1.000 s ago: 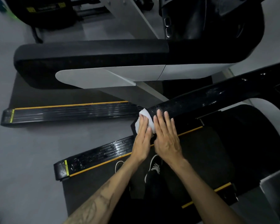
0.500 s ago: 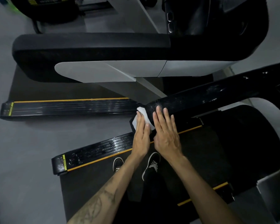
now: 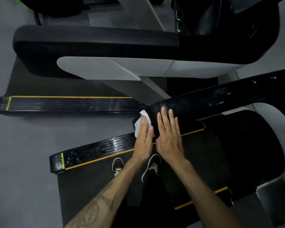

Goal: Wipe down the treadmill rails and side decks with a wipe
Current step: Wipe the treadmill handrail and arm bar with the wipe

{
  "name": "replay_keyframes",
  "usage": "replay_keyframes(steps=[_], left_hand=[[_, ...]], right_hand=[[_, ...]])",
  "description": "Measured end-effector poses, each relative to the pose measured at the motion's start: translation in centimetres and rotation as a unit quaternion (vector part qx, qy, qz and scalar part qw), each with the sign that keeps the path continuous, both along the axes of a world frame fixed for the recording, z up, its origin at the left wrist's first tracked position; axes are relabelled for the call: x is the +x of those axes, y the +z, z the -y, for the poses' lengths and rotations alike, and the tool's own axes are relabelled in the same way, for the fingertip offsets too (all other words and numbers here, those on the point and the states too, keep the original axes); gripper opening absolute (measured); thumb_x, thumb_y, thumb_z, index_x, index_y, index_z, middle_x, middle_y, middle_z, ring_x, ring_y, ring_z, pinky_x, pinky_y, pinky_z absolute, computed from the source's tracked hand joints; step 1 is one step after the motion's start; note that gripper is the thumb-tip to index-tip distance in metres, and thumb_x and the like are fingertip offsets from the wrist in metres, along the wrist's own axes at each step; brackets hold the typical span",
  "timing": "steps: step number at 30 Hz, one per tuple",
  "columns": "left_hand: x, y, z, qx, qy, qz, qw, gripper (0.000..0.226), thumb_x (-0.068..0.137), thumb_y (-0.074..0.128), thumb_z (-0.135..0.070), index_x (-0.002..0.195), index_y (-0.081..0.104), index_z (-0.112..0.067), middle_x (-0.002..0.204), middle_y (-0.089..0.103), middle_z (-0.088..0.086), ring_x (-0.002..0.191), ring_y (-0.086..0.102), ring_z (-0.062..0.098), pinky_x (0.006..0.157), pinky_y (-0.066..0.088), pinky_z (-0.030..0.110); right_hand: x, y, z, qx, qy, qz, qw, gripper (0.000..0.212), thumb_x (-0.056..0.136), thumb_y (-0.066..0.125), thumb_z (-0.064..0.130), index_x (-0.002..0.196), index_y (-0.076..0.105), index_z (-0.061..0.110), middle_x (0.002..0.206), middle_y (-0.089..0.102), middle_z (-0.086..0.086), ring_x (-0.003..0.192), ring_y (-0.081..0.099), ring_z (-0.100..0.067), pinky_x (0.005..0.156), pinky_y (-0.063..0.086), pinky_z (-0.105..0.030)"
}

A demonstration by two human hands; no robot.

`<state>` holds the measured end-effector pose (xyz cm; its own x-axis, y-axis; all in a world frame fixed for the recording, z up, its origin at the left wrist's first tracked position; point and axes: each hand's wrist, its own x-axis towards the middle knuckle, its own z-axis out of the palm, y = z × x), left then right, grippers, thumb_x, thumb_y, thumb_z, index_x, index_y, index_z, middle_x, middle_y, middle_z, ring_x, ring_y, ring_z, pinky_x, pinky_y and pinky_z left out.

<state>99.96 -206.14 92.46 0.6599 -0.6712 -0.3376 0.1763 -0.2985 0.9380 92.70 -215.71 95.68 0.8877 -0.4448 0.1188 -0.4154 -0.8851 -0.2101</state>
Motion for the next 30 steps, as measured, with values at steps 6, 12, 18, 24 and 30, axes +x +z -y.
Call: replay_keyframes(steps=[6, 12, 18, 24, 30], left_hand=[[1.4, -2.9, 0.7, 0.041, 0.025, -0.034, 0.998, 0.063, 0.112, 0.025, -0.042, 0.163, -0.007, -0.024, 0.169, -0.011, -0.013, 0.155, -0.007, 0.001, 0.123, 0.001, 0.021], [-0.4, -3.4, -1.5, 0.058, 0.01, -0.063, 0.996, 0.063, 0.11, 0.029, -0.052, 0.165, 0.007, -0.029, 0.172, 0.011, -0.007, 0.155, 0.016, 0.007, 0.126, 0.017, 0.03], [0.6, -1.0, 0.3, 0.007, 0.009, -0.011, 1.0, 0.059, 0.113, 0.027, -0.039, 0.164, 0.002, -0.025, 0.169, -0.004, -0.016, 0.154, -0.003, -0.006, 0.125, 0.002, 0.018], [2.4, -4.1, 0.2, 0.062, 0.026, -0.075, 0.995, 0.075, 0.105, 0.025, -0.064, 0.163, -0.009, -0.03, 0.17, -0.011, -0.012, 0.155, -0.005, 0.007, 0.126, 0.008, 0.031], [-0.3, -2.7, -1.2, 0.048, 0.022, -0.06, 0.997, 0.061, 0.111, 0.037, -0.041, 0.164, 0.013, -0.023, 0.161, 0.017, -0.019, 0.146, 0.017, -0.005, 0.109, 0.017, 0.004]], right_hand=[[0.0, 0.1, 0.1, -0.01, 0.006, -0.003, 1.0, 0.092, 0.077, 0.053, -0.005, 0.162, 0.018, 0.001, 0.172, 0.007, -0.016, 0.159, 0.002, -0.035, 0.128, 0.013, -0.055], [0.0, -0.1, -0.1, -0.012, 0.006, 0.002, 1.0, 0.085, 0.081, 0.046, 0.0, 0.161, 0.018, -0.001, 0.171, 0.007, -0.018, 0.159, 0.002, -0.037, 0.127, 0.014, -0.056], [0.0, -0.1, 0.0, -0.015, 0.006, -0.001, 1.0, 0.09, 0.08, 0.055, -0.003, 0.162, 0.018, 0.001, 0.172, 0.006, -0.016, 0.159, 0.002, -0.034, 0.128, 0.011, -0.054], [-0.1, 0.1, 0.0, -0.015, 0.011, -0.02, 1.0, 0.093, 0.076, 0.054, -0.003, 0.162, 0.017, 0.001, 0.172, 0.006, -0.017, 0.159, 0.001, -0.036, 0.127, 0.017, -0.056], [-0.2, -0.1, 0.2, -0.013, 0.011, -0.018, 1.0, 0.092, 0.08, 0.056, -0.002, 0.162, 0.016, 0.002, 0.172, 0.004, -0.014, 0.159, 0.0, -0.034, 0.129, 0.01, -0.051]])
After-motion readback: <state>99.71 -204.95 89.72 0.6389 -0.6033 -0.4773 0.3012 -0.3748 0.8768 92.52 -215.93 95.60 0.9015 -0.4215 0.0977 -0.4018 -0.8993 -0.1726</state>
